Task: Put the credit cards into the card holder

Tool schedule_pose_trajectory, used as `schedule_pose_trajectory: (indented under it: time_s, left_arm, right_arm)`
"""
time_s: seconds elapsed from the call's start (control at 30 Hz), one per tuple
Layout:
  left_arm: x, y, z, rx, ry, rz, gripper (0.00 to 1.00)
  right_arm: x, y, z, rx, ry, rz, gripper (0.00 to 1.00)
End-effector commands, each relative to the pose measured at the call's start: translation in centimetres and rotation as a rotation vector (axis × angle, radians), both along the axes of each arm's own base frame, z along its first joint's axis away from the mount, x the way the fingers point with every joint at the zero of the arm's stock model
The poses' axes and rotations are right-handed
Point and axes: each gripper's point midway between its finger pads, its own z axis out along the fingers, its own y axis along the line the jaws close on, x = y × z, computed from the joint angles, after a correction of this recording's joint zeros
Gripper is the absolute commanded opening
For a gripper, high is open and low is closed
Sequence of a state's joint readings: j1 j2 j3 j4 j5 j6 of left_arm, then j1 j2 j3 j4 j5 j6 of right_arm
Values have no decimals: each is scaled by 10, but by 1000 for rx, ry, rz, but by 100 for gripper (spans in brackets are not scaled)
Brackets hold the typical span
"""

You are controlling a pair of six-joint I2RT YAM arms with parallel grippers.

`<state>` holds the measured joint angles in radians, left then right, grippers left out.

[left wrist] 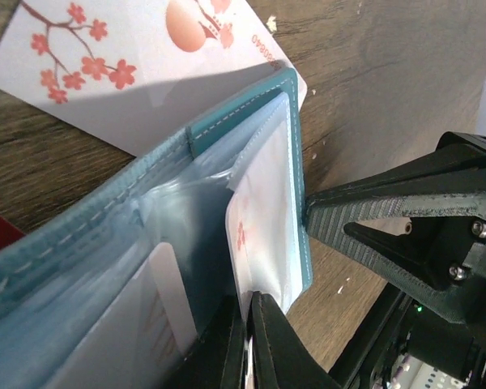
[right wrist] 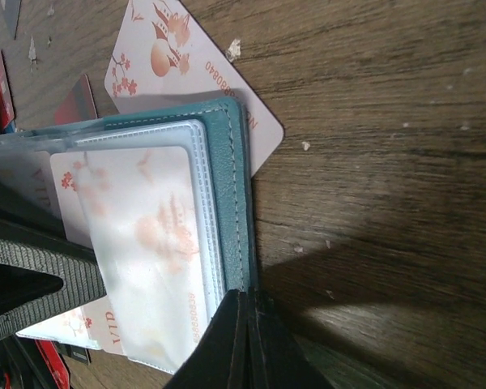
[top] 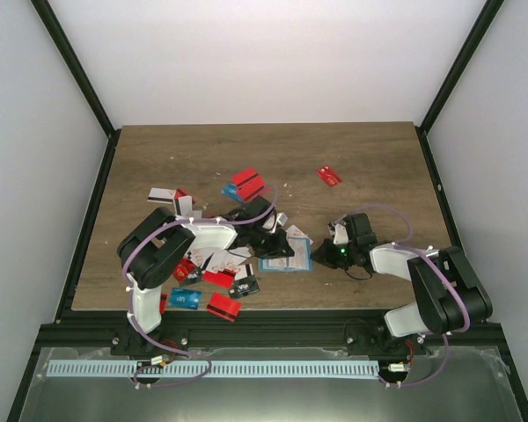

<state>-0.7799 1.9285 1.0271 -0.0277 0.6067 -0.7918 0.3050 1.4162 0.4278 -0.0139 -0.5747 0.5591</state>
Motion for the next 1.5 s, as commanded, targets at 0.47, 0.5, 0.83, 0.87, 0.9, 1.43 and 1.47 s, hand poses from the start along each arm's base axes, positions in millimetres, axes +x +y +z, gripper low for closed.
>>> schedule_pose_trajectory:
  time_s: [0.47,0.5,0.83,0.87,0.9,1.43,1.47]
  left_arm:
    - [-4,18,16,141,-91,32,46]
    - [-6,19,18,155,-100,25,49]
    - [-8,34,27,263,-184,-4,52]
    - [-7,36,30,275,-202,-6,52]
    - [-6,39,36,285,-227,-5,52]
    - [9,135,36,723,-445,20,57]
    - [9,138,34,740,-446,14,57]
  right_arm:
    - [-14,-3,-5,-32,39,-19,1]
    - [-14,-3,-5,-31,38,-19,1]
    - [-14,-1,0,-15,31,-16,1]
    - [-14,1,3,-6,23,-10,1]
    - [-14,2,5,6,15,-3,1]
    - [-12,10,28,60,-37,26,25]
    - [-12,9,28,58,-36,27,25]
